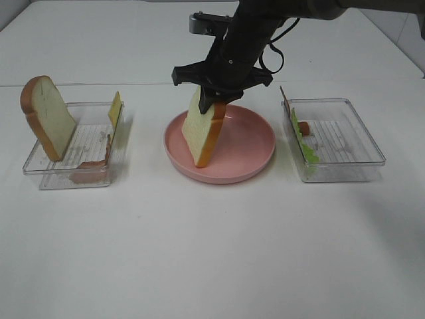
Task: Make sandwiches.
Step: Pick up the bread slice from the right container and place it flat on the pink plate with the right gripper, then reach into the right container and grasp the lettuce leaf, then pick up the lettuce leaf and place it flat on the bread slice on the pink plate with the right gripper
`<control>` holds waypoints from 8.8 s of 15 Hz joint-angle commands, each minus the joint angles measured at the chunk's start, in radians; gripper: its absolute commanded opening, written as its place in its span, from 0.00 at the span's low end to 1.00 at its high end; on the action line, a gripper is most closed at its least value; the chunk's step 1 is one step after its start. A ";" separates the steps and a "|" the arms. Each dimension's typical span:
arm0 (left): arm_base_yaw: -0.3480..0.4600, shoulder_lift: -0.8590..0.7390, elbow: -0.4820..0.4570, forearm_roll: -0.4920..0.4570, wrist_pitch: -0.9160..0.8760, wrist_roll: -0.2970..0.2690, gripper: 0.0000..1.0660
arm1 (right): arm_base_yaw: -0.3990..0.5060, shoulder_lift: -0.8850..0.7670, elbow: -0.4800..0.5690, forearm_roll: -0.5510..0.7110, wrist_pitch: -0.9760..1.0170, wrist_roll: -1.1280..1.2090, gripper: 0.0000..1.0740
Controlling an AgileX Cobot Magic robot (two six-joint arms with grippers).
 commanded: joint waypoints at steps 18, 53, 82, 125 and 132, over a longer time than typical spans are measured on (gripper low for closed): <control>-0.004 -0.007 0.001 -0.002 -0.004 0.001 0.94 | -0.003 0.004 -0.002 -0.183 0.080 -0.040 0.74; -0.004 -0.007 0.001 -0.002 -0.004 0.001 0.94 | -0.167 -0.224 0.153 -0.310 0.355 -0.008 0.74; -0.004 -0.007 0.001 -0.002 -0.004 0.001 0.94 | -0.166 -0.142 0.049 -0.305 0.387 -0.035 0.00; -0.004 -0.007 0.001 -0.002 -0.004 0.001 0.94 | 0.108 0.155 -0.150 -0.493 0.185 0.105 0.00; -0.004 -0.007 0.001 -0.002 -0.004 0.001 0.94 | 0.112 0.130 -0.163 -0.528 0.219 0.101 0.92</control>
